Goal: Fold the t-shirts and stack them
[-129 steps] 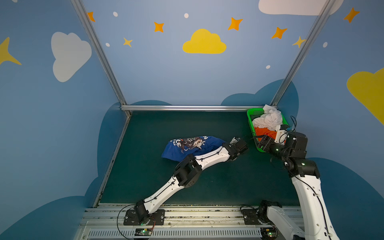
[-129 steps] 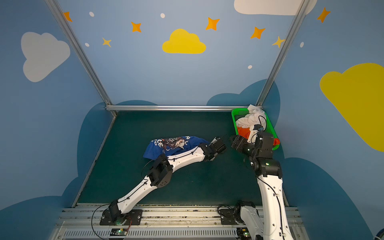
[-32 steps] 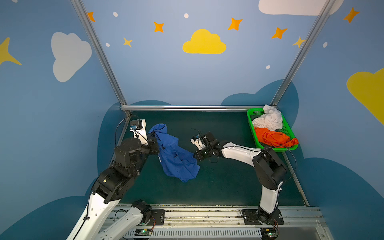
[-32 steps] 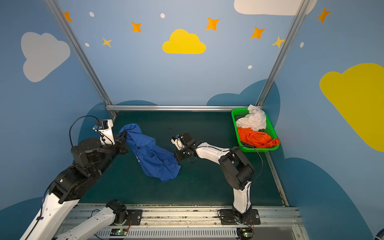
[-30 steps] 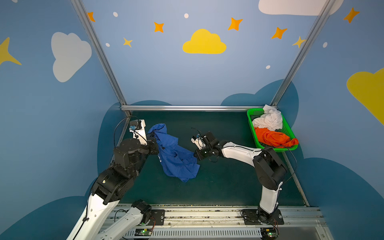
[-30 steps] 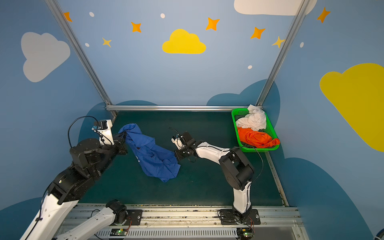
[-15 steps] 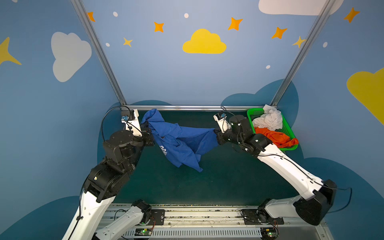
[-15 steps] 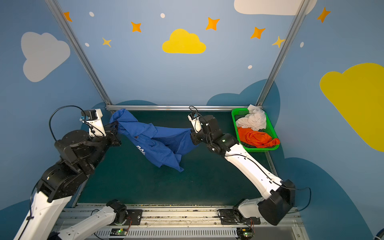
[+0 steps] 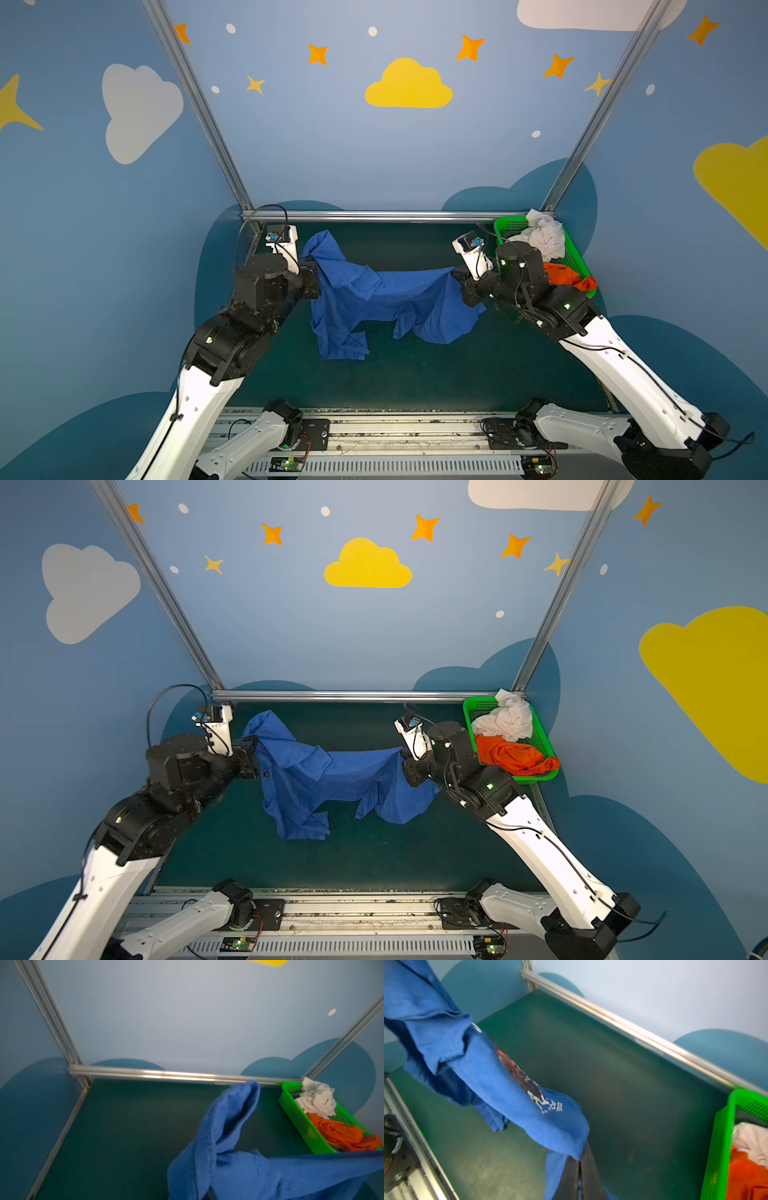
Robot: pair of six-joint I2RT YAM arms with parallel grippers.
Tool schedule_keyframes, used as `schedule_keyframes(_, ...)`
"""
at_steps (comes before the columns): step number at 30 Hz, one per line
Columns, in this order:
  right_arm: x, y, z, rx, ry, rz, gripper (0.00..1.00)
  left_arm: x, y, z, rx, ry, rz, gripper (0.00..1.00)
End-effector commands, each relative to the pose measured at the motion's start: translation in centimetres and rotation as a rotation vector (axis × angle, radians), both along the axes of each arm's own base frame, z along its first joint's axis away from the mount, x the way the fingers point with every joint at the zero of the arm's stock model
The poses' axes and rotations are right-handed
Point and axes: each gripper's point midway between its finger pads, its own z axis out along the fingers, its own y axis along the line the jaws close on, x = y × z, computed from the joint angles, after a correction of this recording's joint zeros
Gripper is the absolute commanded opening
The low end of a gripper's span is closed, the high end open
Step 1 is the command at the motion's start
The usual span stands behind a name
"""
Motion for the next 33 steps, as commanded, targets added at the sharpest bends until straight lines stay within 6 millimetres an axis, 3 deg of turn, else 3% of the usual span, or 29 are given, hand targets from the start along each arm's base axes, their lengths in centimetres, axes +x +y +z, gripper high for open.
schedule_keyframes(1,-0.8,0.4,-6.0,-0.059,0.184,0.003,0.00,0.3,0.7,-6.6,-0.055,0.192,0.059,0.06)
schedule_keyframes(7,-0.2,1.4,-13.8,-0.091,0.394,-0.028,0.00,1.7,3.1,-16.8,-0.184,0.454,0.175,0.07)
schedule_keyframes(10,0.7,1.2,-17.3,-0.125,0.493,-0.069,0.00,2.4,4.6,-20.9,-0.216,0.567,0.238,0.07)
schedule_keyframes(14,1.9,0.9,-21.4,-0.177,0.625,-0.102,0.00,3.4,5.2,-23.5,-0.286,0.708,0.260,0.17)
schedule_keyframes(19,3.2,1.6,-24.9,-0.205,0.735,-0.093,0.00,3.8,4.9,-26.3,-0.301,0.876,0.228,0.27)
schedule_keyframes(23,4.4,2.5,-26.0,-0.211,0.769,-0.083,0.00,4.6,5.1,-26.5,-0.315,0.885,0.254,0.28)
schedule_keyframes(28,6.1,3.6,-26.0,-0.200,0.773,-0.072,0.00,5.8,4.9,-22.9,-0.270,0.743,0.238,0.41)
schedule_keyframes(31,6.9,4.1,-26.1,-0.199,0.781,-0.066,0.00,6.2,3.5,-21.6,-0.228,0.689,0.173,0.50)
schedule_keyframes(33,7.2,4.2,-26.2,-0.197,0.788,-0.062,0.00,6.3,2.4,-22.0,-0.197,0.704,0.121,0.53)
